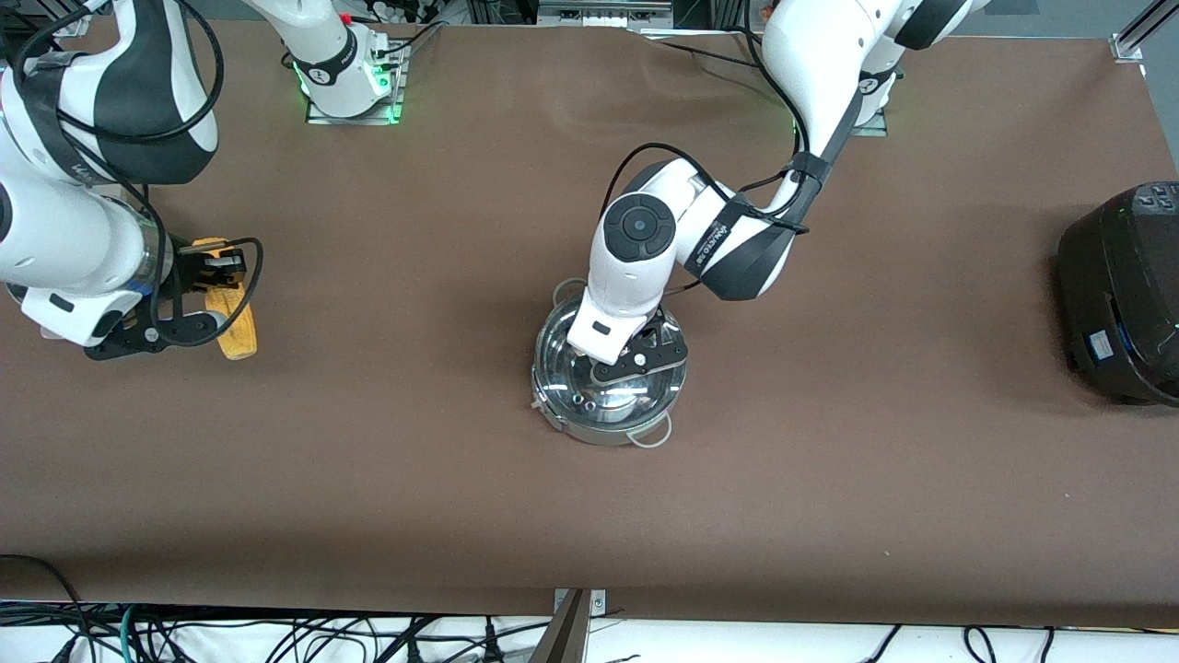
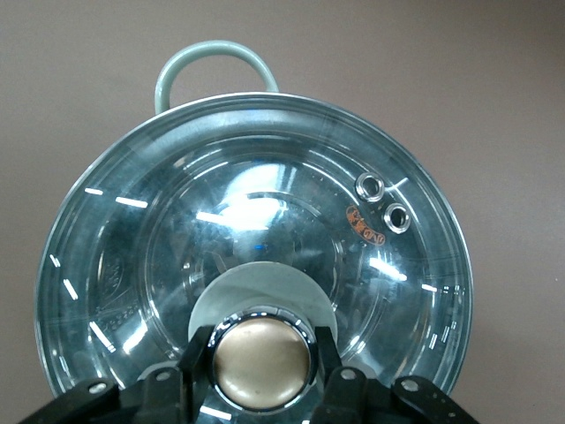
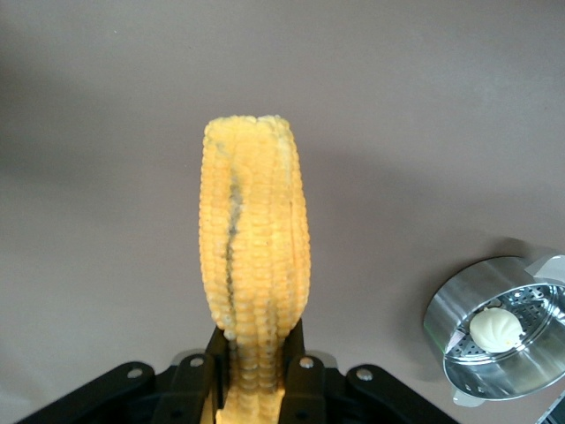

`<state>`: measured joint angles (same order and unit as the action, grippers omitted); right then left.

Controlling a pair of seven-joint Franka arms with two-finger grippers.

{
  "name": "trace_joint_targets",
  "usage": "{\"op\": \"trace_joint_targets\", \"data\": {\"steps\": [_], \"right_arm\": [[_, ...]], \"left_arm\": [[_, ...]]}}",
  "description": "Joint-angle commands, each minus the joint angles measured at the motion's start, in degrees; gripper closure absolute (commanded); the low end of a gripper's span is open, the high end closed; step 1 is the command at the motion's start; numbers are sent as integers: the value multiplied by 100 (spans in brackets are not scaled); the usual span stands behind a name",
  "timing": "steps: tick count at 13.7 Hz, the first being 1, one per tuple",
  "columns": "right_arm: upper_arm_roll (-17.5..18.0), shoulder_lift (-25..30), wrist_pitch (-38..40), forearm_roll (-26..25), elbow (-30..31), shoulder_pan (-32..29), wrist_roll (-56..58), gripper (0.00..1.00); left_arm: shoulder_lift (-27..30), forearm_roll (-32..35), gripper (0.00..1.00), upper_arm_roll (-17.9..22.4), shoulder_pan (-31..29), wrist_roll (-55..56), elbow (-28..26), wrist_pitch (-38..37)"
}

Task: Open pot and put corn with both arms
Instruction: 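Grasp the lid knob with the left gripper while the right gripper lifts corn, then lift the glass lid off the pot with the left gripper and set it aside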

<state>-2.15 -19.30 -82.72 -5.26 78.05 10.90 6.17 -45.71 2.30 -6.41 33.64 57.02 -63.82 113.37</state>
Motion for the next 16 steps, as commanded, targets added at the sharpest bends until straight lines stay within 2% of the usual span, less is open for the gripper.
{"op": "trace_joint_targets", "data": {"steps": [1, 3, 8, 11, 13, 16], "right_arm": [[48, 14, 72, 78, -88, 123, -440, 94], [48, -4, 46, 287, -88, 245, -765, 94], [48, -39, -112, 377, -88, 535, -1398, 94], [48, -126, -427, 709, -88, 746, -1994, 94], [57, -275, -901, 895, -88, 1070, -2653, 94], [65, -644, -1858, 904, -88, 1641, -3550, 94]], "left_arm": [[-122, 148, 100, 70, 63, 108, 274, -105], [-9, 139, 100, 61, 20, 82, 291, -236], [825, -28, 100, -1, -304, -93, 449, -1606], [1291, -28, 100, 26, -761, -1303, 161, -2106], [1729, -19, 100, 26, -1121, -1632, -583, -2241], [2695, 86, 100, 26, -1622, -2280, -2225, -1830]]}}
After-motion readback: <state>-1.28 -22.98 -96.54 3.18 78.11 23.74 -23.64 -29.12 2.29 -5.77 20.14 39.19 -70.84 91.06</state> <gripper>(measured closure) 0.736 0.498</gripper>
